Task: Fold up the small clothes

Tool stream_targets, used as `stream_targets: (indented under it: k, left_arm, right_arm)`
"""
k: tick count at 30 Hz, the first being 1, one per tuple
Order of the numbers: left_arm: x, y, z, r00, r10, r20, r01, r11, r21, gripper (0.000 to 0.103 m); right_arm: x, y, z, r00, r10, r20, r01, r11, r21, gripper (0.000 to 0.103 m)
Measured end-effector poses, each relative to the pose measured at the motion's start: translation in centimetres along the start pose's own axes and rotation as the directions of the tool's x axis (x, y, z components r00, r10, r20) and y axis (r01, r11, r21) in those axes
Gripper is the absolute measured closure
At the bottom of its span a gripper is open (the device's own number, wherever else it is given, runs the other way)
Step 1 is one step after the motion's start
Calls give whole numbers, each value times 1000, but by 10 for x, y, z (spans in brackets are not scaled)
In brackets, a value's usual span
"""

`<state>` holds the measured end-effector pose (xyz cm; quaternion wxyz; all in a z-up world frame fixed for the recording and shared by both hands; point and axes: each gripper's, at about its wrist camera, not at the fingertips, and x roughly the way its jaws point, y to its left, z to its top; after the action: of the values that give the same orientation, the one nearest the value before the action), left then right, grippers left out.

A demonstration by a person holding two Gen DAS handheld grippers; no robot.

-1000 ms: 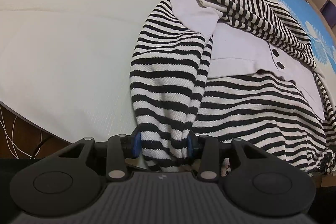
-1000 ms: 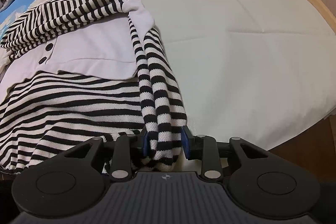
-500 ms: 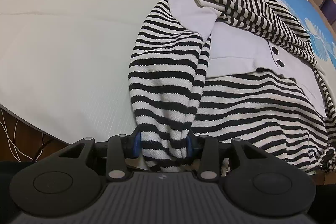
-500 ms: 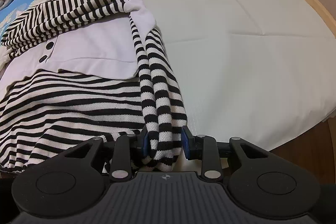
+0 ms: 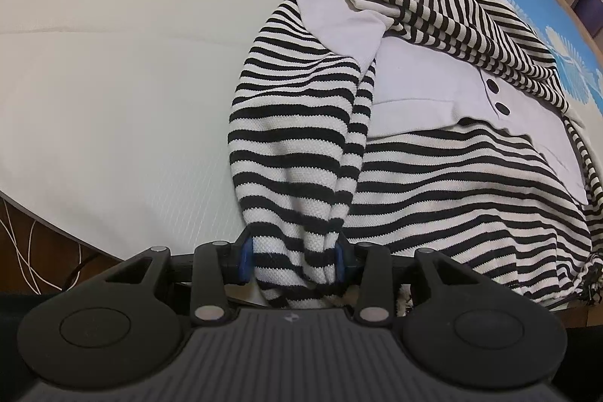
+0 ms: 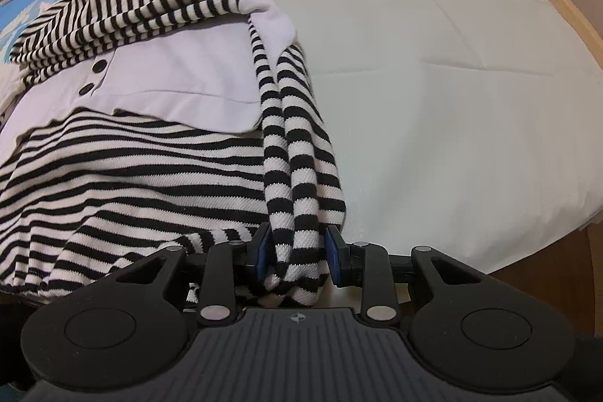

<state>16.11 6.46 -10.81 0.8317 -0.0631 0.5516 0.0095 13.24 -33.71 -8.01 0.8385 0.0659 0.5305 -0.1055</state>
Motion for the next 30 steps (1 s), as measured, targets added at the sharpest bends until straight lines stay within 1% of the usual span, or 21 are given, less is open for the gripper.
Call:
stream_targets:
  k: [13,14,15,16,17,18,19,20,21,23,26,30]
  left_arm:
    - [-1,-2,0,1000,3,5,-3,1000,12,61]
    - [-1,-2,0,1000,2,6,-2,1000,12,64]
    - [-1,-2,0,1000,1,8,-2,1000,14,66]
    - [-2,-3,0,1000,2,14,-2,1000,18,73]
    - [-3,-4,0,1000,0,20,0,1000,24,81]
    - [-5,-5,0,1000,-3,28,2,999,33,84]
    - [-7,-7,0,999,-2,38,0,999,42,90]
    - [-12,-10,0,999,0,54,-3,998,56,94]
    - [-16,-13,0,998,2,70,-7,998,68,95]
    - [-29,-18,1,994,-4,108,-6,996,89,96]
    - [-60,-22,4,986,-64,152,52,995,83,96]
    - [-111,-18,3,972,-119,202,106,991,78,97]
  right_arm:
    - [0,0,0,1000,1,4,0,1000,-6,73]
    - [0,0,0,1000,1,4,-1,1000,-8,74]
    - [0,0,0,1000,2,5,-2,1000,-10,77]
    - [0,1,-1,1000,5,6,-5,1000,-14,79]
    - [-1,2,-1,1000,8,8,-8,1000,-22,84]
    - [-2,3,-2,1000,8,16,-7,1000,-30,89]
    - [-5,4,-2,999,6,35,-5,999,-35,93]
    - [-10,4,-1,998,9,55,-7,999,-36,96]
    - [-15,3,0,997,17,78,-15,999,-31,97]
    - [-30,-2,3,989,49,139,-49,999,-2,98]
    - [-60,-14,7,969,108,221,-123,991,54,99]
    - [-108,-31,5,931,199,305,-236,968,90,99]
